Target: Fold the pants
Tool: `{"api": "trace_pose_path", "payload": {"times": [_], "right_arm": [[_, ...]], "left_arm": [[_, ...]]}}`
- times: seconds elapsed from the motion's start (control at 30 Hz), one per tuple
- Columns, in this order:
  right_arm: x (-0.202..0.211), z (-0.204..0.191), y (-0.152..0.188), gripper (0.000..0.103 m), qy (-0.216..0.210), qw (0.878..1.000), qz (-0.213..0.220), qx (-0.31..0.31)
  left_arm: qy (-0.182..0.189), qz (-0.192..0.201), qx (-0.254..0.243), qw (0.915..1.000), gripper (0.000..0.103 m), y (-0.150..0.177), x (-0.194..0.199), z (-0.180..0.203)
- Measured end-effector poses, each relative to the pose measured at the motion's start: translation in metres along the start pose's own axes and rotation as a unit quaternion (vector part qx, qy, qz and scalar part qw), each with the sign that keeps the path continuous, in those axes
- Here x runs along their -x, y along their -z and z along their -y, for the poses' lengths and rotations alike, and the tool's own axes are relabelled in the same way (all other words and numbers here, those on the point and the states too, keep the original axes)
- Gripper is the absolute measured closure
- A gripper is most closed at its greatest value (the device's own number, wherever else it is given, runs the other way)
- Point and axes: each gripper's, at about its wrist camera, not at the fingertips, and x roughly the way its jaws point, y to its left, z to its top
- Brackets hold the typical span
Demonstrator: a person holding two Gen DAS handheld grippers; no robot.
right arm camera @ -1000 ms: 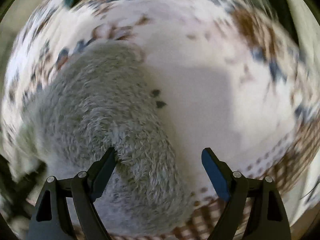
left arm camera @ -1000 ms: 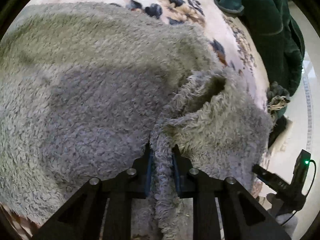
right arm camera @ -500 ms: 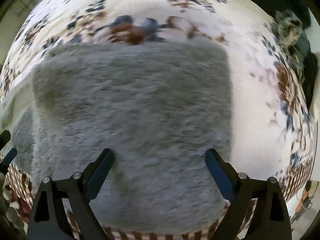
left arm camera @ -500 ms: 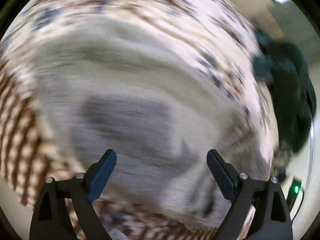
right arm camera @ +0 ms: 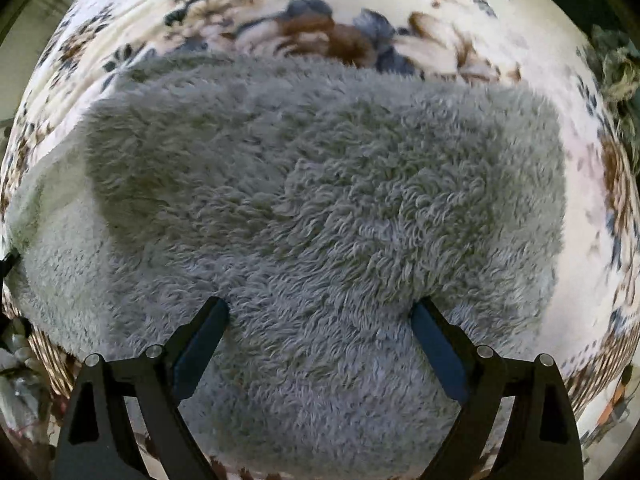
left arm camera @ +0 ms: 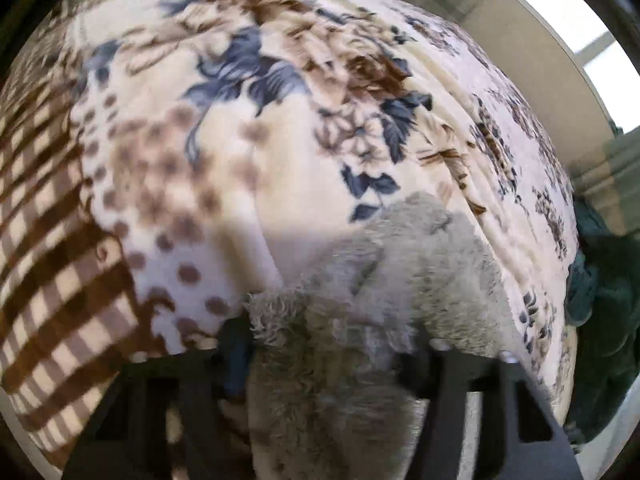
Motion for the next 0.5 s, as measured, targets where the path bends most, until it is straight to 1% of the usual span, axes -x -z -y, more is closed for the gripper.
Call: {"api": "trace_pose_path", "payload": {"times": [0.07, 0.13, 0.17, 0.23, 0.37, 0.5], "right_arm": [[-0.001, 0.000, -0.001, 0.008, -0.001, 1.000, -0.001, -0.004], [-0.002, -0.003, -0.001, 0.008, -0.001, 1.000, -0.002, -0.005], [-0.002, -0.005, -0.002, 0.008, -0.003, 1.000, -0.002, -0.005], [-0.003, -0.006, -0.001, 0.008, -0.003, 1.000, -0.004, -0.002], [0.000, 0.005, 0.000, 0.008, -0.013, 1.000, -0.005, -0.004], [0.001, 0.016, -0.001, 0.008, -0.021, 1.000, -0.009, -0.010]], "left_arm": [[0.006, 0.018, -0.015, 0.9997, 0.068, 0.005, 0.011, 0.000], [0.016, 0.033, -0.015, 0.9992, 0.071, 0.009, 0.025, -0.004], [0.019, 0.040, -0.014, 0.9989, 0.071, 0.010, 0.032, -0.005], [0.021, 0.040, -0.009, 0.9989, 0.071, 0.010, 0.035, -0.004], [0.009, 0.038, -0.002, 0.9992, 0.072, 0.014, 0.053, -0.007], [-0.002, 0.046, -0.012, 0.9989, 0.072, 0.021, 0.078, 0.008]]}}
